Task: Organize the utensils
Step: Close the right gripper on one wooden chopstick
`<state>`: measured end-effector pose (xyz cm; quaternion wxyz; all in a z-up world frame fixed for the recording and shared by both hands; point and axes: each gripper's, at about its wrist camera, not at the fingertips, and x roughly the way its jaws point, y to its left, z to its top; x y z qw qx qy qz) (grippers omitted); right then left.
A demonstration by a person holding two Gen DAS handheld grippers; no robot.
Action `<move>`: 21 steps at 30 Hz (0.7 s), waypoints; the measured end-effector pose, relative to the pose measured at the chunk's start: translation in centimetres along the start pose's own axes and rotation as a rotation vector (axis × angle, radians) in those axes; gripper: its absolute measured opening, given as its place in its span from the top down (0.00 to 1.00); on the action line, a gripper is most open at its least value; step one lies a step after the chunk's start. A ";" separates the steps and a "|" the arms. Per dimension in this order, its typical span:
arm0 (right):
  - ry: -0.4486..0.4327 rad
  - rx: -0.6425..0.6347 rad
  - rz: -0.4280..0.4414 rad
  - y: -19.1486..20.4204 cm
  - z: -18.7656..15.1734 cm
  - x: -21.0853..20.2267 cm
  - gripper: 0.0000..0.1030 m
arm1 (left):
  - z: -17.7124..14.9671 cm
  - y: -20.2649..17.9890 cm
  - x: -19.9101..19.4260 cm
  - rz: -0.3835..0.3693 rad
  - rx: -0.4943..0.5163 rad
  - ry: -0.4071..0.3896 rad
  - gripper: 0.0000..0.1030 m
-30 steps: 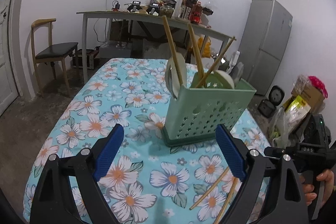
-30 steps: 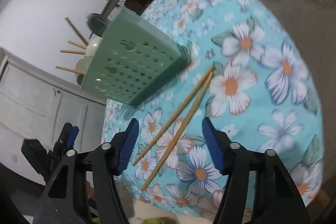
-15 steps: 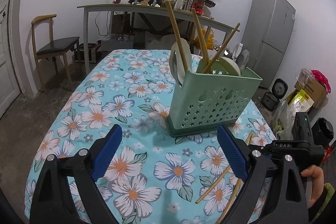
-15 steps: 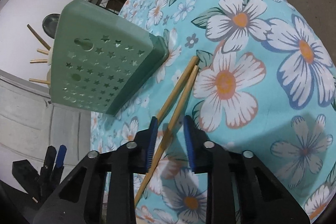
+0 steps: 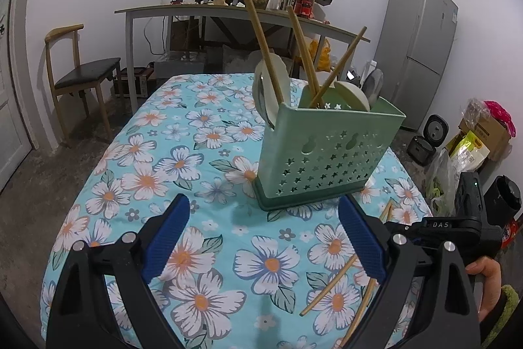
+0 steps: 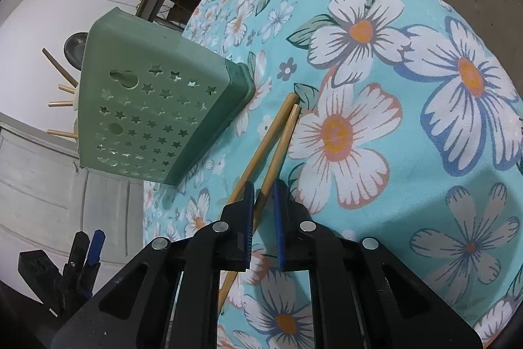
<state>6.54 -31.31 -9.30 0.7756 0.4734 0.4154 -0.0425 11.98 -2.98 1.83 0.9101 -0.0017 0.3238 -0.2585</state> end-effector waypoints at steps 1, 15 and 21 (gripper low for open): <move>-0.001 -0.001 -0.001 0.0 0.0 -0.1 0.91 | 0.0 -0.1 0.1 0.000 0.002 0.002 0.13; -0.013 0.035 0.015 -3.0 0.6 -2.8 0.92 | -0.6 -3.0 1.8 0.009 0.092 0.038 0.13; -0.001 0.017 0.029 -3.2 0.5 -3.0 0.92 | -0.5 -5.4 2.9 -0.010 0.169 0.063 0.13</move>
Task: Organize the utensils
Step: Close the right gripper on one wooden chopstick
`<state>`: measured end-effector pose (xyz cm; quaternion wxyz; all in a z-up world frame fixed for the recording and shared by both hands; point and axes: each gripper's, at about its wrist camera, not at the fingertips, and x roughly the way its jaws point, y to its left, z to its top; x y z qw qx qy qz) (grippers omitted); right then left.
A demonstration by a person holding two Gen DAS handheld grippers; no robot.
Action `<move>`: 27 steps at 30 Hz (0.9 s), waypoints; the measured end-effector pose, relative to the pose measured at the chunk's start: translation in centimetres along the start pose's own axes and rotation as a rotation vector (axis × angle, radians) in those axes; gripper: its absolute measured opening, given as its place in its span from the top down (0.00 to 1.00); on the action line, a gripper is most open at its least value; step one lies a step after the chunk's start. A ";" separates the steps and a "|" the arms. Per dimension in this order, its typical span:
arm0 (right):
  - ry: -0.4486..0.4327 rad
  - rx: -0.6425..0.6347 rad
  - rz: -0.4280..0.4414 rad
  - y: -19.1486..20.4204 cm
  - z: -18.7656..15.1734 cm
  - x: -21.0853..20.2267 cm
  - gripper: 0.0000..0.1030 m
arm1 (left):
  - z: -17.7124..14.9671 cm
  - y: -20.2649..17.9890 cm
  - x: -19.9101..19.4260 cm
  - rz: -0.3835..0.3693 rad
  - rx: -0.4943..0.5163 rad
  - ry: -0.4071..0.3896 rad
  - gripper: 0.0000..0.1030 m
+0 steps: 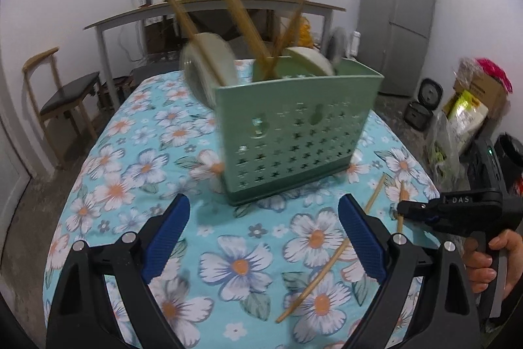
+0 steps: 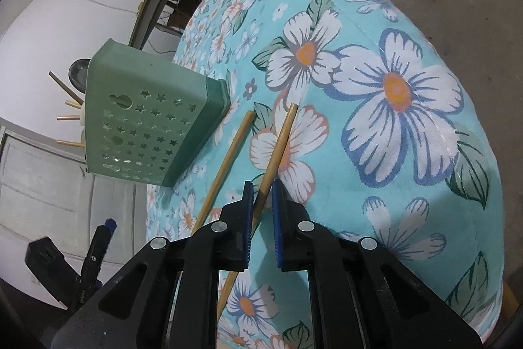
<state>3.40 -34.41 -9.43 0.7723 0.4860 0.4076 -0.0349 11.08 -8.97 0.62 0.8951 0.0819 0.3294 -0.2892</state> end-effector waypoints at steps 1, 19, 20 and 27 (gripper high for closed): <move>0.001 -0.003 0.003 -0.1 -0.1 -0.2 0.92 | 0.2 -0.5 0.2 -0.008 0.017 0.005 0.13; 0.041 -0.102 -0.016 0.0 0.5 -0.9 0.91 | 0.9 -8.9 5.5 -0.037 0.306 0.157 0.14; 0.042 -0.110 -0.023 0.2 0.5 -0.9 0.91 | 0.9 -9.0 5.6 -0.030 0.308 0.162 0.14; 0.057 -0.154 -0.059 0.6 0.5 -1.2 0.91 | 0.3 -9.1 6.7 -0.012 0.302 0.199 0.14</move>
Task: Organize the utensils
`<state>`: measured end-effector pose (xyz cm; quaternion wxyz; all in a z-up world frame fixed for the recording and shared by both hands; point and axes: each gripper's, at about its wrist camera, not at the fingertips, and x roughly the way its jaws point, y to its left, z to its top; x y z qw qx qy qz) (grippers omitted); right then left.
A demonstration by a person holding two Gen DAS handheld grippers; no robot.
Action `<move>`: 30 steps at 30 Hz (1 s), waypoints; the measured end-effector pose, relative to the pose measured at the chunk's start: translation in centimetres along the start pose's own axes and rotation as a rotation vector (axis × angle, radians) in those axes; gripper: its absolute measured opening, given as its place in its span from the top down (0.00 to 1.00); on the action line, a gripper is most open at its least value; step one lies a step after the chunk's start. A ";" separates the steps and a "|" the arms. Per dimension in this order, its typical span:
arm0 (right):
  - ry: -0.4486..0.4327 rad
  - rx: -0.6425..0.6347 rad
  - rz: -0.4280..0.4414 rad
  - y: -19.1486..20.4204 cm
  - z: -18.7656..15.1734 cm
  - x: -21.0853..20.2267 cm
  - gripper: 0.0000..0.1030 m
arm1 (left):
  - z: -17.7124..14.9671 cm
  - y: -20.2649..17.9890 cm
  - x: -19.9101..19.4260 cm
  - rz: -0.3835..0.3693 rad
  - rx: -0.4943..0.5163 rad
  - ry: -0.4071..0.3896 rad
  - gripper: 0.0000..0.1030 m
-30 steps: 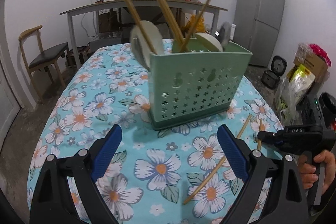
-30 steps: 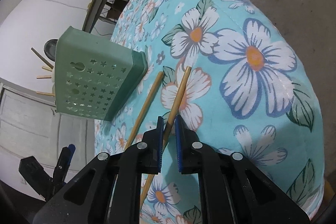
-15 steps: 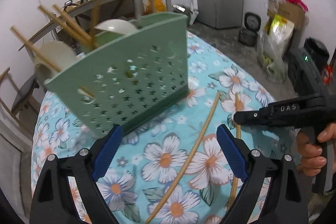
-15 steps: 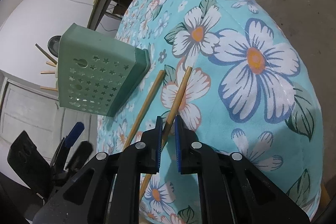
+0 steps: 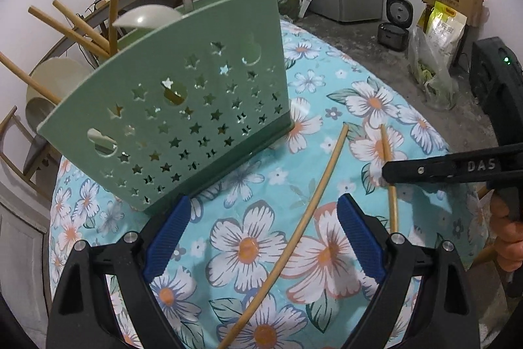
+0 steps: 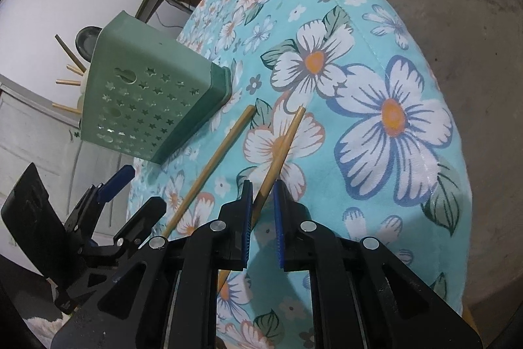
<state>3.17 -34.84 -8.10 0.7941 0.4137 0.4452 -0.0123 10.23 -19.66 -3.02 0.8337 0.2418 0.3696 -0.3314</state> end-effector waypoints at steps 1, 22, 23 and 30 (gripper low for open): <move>0.002 0.000 0.001 0.0 0.0 0.0 0.91 | 0.0 0.0 0.2 0.001 0.000 0.004 0.14; 0.027 0.016 -0.034 0.6 0.4 0.7 0.90 | -0.2 0.0 3.0 -0.005 -0.027 0.042 0.14; 0.029 0.021 -0.035 0.6 0.4 0.7 0.90 | -0.3 0.0 3.2 -0.003 -0.027 0.041 0.14; 0.046 0.042 -0.049 0.7 0.8 1.0 0.90 | -1.6 1.2 4.8 -0.050 -0.122 0.069 0.10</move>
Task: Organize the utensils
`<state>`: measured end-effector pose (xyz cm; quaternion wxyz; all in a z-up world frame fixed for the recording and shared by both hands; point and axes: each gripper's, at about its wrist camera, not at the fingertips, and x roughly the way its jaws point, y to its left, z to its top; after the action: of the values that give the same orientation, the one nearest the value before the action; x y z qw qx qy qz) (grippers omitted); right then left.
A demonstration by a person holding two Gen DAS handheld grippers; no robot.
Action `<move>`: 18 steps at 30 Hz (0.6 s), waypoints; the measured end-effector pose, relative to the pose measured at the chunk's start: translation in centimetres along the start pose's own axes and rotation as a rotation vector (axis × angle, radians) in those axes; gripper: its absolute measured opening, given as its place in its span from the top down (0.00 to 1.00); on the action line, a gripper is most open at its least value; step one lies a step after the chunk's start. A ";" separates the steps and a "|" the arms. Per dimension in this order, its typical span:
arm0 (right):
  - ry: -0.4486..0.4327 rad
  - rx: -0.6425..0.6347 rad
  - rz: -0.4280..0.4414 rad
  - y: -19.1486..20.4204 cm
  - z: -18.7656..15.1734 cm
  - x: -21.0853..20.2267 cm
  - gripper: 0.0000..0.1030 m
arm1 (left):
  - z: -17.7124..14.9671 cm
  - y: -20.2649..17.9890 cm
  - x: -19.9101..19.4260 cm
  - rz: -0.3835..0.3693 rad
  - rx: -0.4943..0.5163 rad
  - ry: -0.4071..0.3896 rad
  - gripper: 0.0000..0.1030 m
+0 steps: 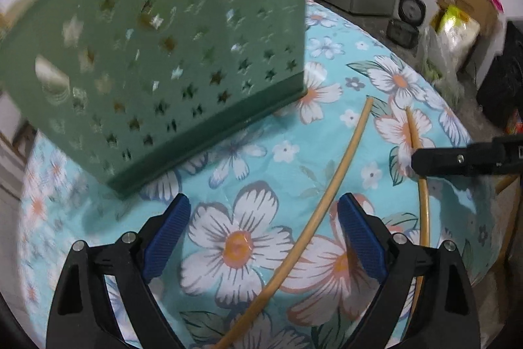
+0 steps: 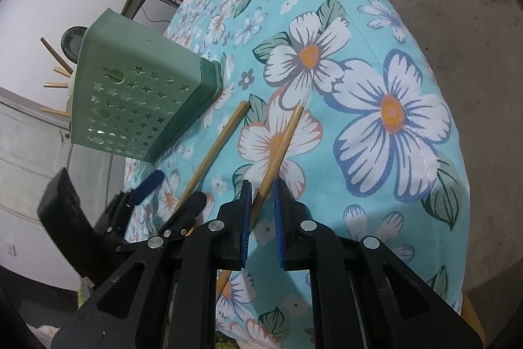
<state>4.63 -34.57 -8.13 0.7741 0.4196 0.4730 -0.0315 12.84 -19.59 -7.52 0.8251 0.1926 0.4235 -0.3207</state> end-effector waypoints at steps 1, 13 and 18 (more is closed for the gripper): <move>0.004 0.004 -0.001 0.0 0.1 0.0 0.89 | -0.1 0.4 0.1 -0.016 -0.028 -0.002 0.09; 0.032 0.028 0.008 0.8 0.9 0.8 0.70 | -0.3 1.2 0.5 -0.058 -0.053 -0.010 0.06; 0.030 0.023 0.009 2.0 1.1 1.3 0.59 | -1.0 1.6 0.3 -0.047 -0.061 -0.012 0.06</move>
<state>7.03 -33.61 -7.68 0.7622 0.4309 0.4823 -0.0274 13.52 -17.95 -8.25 0.8255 0.1552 0.4323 -0.3280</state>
